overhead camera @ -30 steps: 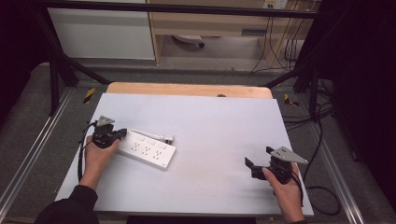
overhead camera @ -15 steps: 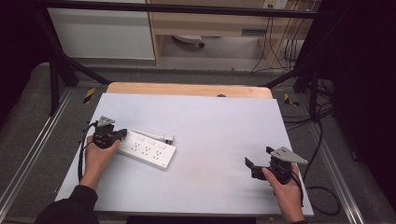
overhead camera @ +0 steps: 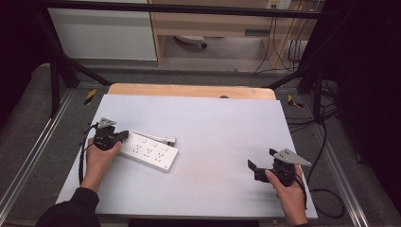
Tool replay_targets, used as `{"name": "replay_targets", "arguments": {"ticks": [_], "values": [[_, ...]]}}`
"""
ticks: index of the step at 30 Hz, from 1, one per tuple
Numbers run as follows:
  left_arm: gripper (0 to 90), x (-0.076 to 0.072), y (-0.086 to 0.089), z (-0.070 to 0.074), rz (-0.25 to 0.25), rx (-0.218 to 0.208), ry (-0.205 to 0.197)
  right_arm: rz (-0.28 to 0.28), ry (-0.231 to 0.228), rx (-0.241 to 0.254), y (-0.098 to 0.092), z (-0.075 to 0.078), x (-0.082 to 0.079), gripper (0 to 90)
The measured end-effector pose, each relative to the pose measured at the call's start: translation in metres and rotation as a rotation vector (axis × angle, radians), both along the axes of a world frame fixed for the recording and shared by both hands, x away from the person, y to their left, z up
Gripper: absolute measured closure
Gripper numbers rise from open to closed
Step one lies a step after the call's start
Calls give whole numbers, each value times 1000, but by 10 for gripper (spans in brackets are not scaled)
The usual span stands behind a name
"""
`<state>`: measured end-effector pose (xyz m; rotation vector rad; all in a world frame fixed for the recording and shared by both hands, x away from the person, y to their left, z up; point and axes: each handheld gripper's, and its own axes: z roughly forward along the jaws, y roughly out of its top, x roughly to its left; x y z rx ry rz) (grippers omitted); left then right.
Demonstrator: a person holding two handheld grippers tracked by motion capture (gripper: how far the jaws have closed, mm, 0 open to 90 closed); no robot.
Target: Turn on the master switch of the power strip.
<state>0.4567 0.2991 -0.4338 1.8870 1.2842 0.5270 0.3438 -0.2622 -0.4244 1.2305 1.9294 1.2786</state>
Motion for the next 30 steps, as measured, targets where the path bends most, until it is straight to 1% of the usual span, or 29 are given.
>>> {"name": "replay_targets", "arguments": {"ticks": [6, 12, 15, 17, 19, 30], "values": [[900, 0, 0, 0, 6, -6, 4, -1, 1, -1, 0, 0, 0, 35], [900, 0, 0, 0, 4, 2, 4, -1, 1, -5, 0, -1, 0, 35], [900, 0, -1, 0, 1, -13, 11, 0, 0, -6, 0, -1, 0, 35], [900, 0, -2, 0, 2, 5, 4, 0, 3, -7, 0, -1, 1, 35], [900, 0, -2, 0, 1, 14, 3, 0, 3, -6, 0, -1, 1, 35], [900, 0, -2, 0, 5, 8, 7, 0, 2, -7, 0, -1, 0, 35]]}}
